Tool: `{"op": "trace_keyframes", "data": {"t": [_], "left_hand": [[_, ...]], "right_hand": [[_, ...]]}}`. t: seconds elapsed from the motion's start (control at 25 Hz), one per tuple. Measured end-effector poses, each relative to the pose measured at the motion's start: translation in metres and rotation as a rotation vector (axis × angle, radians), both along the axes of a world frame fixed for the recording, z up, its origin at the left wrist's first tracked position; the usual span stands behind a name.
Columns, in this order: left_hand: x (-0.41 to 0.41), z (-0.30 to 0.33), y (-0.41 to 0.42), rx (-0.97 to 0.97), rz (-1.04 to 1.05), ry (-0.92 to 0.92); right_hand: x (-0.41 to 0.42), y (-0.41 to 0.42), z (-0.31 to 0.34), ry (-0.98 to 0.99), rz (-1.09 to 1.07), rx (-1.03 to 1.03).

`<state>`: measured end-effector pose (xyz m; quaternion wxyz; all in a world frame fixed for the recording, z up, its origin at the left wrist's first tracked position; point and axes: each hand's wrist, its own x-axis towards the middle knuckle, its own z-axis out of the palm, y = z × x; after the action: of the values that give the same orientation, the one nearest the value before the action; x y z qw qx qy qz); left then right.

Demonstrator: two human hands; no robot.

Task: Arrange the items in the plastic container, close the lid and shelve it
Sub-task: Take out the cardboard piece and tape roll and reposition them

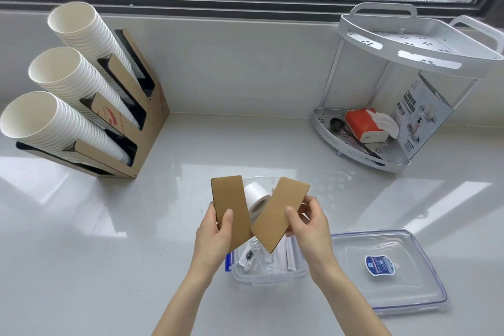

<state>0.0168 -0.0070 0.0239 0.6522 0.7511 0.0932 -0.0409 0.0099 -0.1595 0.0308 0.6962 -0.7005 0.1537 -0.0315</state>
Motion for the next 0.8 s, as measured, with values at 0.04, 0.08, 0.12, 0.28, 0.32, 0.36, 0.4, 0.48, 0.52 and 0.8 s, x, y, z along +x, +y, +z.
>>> {"op": "trace_keyframes", "data": {"t": [0.04,0.08,0.12,0.28,0.32,0.36,0.4,0.48,0.52,0.8], "left_hand": [[0.000,0.001,0.000,0.021,-0.009,-0.010],[0.000,0.002,-0.001,0.042,-0.032,-0.020],[-0.001,0.002,-0.003,0.073,-0.065,-0.034],[-0.007,0.006,-0.012,0.186,-0.209,-0.108],[-0.008,0.008,-0.014,0.183,-0.239,-0.121],[-0.009,0.009,-0.015,0.175,-0.269,-0.132],[-0.011,0.011,-0.016,0.168,-0.292,-0.139],[-0.011,0.012,-0.015,0.145,-0.313,-0.125],[-0.011,0.012,-0.014,0.132,-0.321,-0.105],[-0.014,0.008,-0.013,0.106,-0.361,-0.058]], "right_hand": [[-0.001,0.002,0.001,-0.017,0.015,-0.034],[-0.001,0.005,0.002,-0.032,0.036,-0.068],[-0.002,0.008,0.003,-0.047,0.054,-0.098],[0.000,0.023,0.009,-0.057,0.115,-0.149],[0.002,0.025,0.009,-0.042,0.137,-0.127],[0.003,0.026,0.008,-0.024,0.155,-0.100],[0.004,0.027,0.008,-0.009,0.170,-0.075],[0.004,0.027,0.007,0.015,0.208,-0.004],[0.003,0.026,0.007,0.024,0.230,0.045],[0.007,0.018,0.011,0.070,0.224,0.070]]}}
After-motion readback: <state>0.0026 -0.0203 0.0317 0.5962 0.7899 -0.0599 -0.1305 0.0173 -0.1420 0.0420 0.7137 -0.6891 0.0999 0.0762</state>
